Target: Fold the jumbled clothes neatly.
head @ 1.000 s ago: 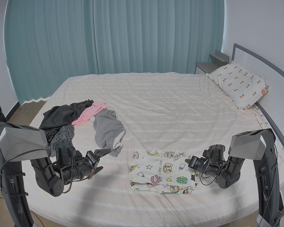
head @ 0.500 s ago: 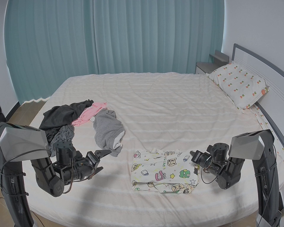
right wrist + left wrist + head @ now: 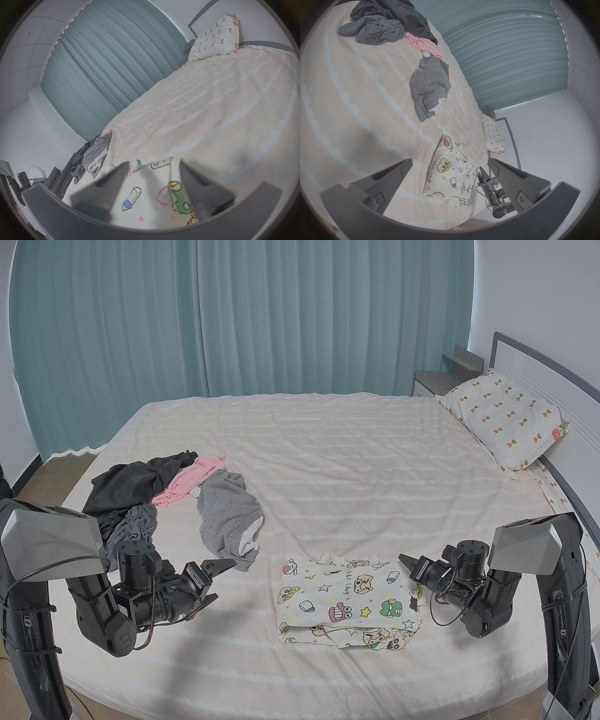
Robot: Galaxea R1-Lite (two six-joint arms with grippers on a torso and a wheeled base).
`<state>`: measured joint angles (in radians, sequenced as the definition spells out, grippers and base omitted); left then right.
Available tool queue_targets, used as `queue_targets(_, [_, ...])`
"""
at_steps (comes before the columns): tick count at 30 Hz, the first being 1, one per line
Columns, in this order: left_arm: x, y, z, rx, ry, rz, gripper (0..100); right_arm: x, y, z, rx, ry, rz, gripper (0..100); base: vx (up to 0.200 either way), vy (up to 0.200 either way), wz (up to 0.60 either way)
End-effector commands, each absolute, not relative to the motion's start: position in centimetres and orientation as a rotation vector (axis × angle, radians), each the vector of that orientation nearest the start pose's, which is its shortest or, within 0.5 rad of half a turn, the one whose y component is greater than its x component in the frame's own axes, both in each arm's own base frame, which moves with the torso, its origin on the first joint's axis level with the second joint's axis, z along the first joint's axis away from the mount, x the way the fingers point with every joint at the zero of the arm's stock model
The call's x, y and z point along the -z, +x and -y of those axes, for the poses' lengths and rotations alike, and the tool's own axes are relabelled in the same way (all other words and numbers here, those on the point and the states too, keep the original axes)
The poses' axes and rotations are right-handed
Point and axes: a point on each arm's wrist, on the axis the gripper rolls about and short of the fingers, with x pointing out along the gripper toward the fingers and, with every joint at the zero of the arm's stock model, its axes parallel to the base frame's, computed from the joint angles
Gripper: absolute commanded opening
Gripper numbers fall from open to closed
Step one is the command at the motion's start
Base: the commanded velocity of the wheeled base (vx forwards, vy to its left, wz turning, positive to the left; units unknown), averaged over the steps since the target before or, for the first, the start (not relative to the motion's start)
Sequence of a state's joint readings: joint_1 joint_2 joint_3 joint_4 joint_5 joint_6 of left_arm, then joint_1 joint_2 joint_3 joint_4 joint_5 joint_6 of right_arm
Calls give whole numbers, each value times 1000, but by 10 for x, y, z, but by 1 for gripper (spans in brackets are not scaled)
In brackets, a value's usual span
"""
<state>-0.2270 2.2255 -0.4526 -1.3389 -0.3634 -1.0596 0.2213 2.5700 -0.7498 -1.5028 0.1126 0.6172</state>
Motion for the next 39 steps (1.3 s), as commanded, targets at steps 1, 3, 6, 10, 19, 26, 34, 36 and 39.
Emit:
queue_targets(1, [-9, 303, 78, 292, -1041, -708, 100, 39, 348, -83, -231, 592, -432, 100, 0, 0, 0])
queue_targets(3, [-9, 303, 78, 292, -1041, -708, 100, 36, 335, -82, -256, 594, -472, 100, 0, 0, 0])
queue_targets(6, [-9, 303, 78, 293, -1041, -706, 100, 42, 318, -79, -286, 592, -530, 100, 0, 0, 0])
queue_targets(10, [-8, 303, 78, 296, -1042, -705, 100, 46, 307, -78, -298, 588, -583, 100, 0, 0, 0])
queue_targets(19, [-7, 301, 81, 310, -1033, -705, 100, 54, 295, -88, -327, 542, -639, 100, 0, 0, 0])
queue_targets(26, [-1, 301, 85, 316, -1003, -693, 100, 60, 294, -91, -331, 533, -657, 100, 0, 0, 0])
queue_targets(34, [0, 300, 86, 328, -1002, -679, 100, 71, 296, -100, -359, 504, -667, 100, 0, 0, 0])
queue_targets(36, [0, 300, 86, 328, -1002, -679, 100, 72, 298, -101, -363, 499, -664, 100, 0, 0, 0])
queue_targets(39, [0, 300, 86, 328, -1002, -679, 100, 73, 297, -101, -364, 497, -669, 100, 0, 0, 0])
